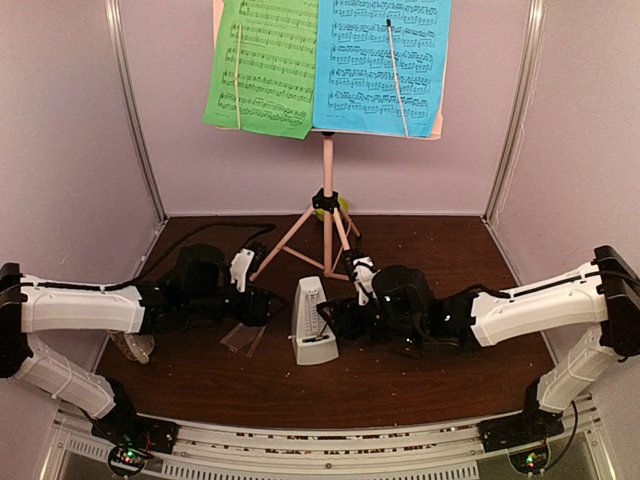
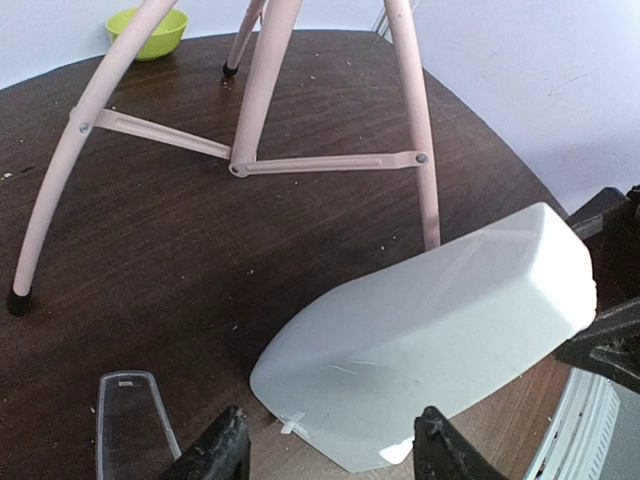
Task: Set up the instrument practice props
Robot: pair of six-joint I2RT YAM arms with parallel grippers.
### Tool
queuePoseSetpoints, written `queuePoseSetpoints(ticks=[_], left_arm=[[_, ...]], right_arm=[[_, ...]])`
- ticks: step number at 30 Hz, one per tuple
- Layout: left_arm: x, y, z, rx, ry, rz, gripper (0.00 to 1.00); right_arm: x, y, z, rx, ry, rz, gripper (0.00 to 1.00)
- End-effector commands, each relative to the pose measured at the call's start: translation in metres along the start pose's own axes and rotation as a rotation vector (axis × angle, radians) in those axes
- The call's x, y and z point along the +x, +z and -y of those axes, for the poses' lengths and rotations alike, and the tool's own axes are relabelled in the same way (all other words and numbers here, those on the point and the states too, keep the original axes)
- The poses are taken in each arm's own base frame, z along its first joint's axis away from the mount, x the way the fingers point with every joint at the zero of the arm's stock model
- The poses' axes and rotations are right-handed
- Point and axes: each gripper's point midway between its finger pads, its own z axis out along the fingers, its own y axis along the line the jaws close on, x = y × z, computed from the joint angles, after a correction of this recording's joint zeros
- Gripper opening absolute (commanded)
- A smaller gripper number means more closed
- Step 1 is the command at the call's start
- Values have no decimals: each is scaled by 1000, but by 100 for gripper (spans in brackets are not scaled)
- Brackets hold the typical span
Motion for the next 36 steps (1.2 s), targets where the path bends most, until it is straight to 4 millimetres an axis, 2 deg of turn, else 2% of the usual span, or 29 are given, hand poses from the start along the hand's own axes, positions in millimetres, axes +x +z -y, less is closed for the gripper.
queuePoseSetpoints(ticks=[1,7,16,26,28,31,36], left_arm=[[-5,-12,-4,-30,-2,31,58],[-11,-21,-5,-46,3,51,60],[-14,-25,-7,-57,6,57,60],[-12,-27,-11,-62,3,54,61],[-13,-28,-11,-57,-5,58,61],[-13,-32,-16,-58,-22,67,61],[-19,-49,-32,-91,-41,102,62]], right_arm=[[-4,-9,16,70,15,20,57],[5,-7,36,135,27,0,57],[24,-9,78,251,53,-42,56],[37,-20,99,292,72,-58,56],[33,-25,100,289,74,-51,57],[16,-39,100,280,73,-19,61],[-41,-88,95,215,98,124,80]])
